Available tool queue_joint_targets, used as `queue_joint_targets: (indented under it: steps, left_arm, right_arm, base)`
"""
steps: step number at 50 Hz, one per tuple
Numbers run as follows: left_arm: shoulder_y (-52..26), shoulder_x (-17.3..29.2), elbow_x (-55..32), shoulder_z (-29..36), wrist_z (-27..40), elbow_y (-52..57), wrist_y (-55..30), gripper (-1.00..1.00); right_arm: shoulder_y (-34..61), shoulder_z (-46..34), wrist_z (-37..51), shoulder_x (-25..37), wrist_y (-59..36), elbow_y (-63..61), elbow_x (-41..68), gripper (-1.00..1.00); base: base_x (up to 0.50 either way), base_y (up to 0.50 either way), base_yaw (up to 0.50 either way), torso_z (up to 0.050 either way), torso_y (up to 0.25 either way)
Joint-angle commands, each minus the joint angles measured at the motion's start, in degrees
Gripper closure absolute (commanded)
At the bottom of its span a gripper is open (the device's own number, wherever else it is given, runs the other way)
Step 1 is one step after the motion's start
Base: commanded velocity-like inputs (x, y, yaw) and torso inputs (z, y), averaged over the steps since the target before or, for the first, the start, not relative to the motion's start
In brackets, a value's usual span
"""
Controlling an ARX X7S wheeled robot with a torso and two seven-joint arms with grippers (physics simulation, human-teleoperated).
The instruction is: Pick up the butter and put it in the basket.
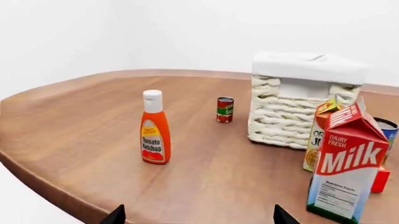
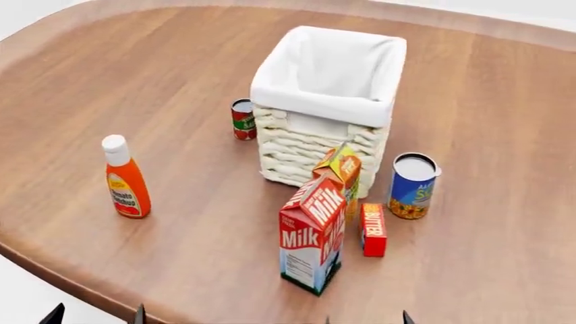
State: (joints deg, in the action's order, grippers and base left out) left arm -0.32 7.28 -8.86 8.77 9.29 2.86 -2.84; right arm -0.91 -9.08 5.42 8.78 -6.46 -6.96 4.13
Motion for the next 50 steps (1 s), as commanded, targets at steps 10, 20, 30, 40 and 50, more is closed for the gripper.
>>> queue_joint_targets:
  steps: [10, 20, 30, 40, 50]
  left_arm:
    - [-0.14, 0.89, -1.50, 0.63, 0.85, 0.97, -0.48, -1.00]
    - [-0.97, 1.44, -2.73, 0.27, 1.37, 1.72, -1.63, -1.00]
    - [-8.27, 3.09, -8.92, -5.89, 3.46, 2.90, -7.92, -1.00]
    - [-9.02, 5.89, -9.41, -7.24, 4.33, 7.70, -9.86, -1.00]
    - [-7.64, 7.47, -10.55, -8.36, 5.17, 13.18, -11.27, -1.00]
  right_arm:
    - [0.37, -1.00, 0.45, 0.67, -0.13, -0.39, 0.86, -1.00]
    - [-0.04, 0.13, 0.45, 0.12, 2.28, 0.05, 3.76, -1.00]
    - [-0.70, -0.91, 2.10, 1.41, -0.40, -2.27, 1.35, -1.00]
    - [-0.64, -1.42, 2.51, 1.89, -1.54, -2.46, 1.49, -1.00]
    - [-0.81, -1.89, 3.08, 2.13, -2.31, -3.00, 1.51, -1.00]
  base:
    - [0.16, -0.47, 0.00, 0.000, 0.000]
    - [0.13, -0.39, 0.00, 0.000, 0.000]
    - [0.00, 0.00, 0.00, 0.000, 0.000]
    - [0.48, 0.13, 0.00, 0.000, 0.000]
    - [0.48, 0.13, 0.00, 0.000, 0.000]
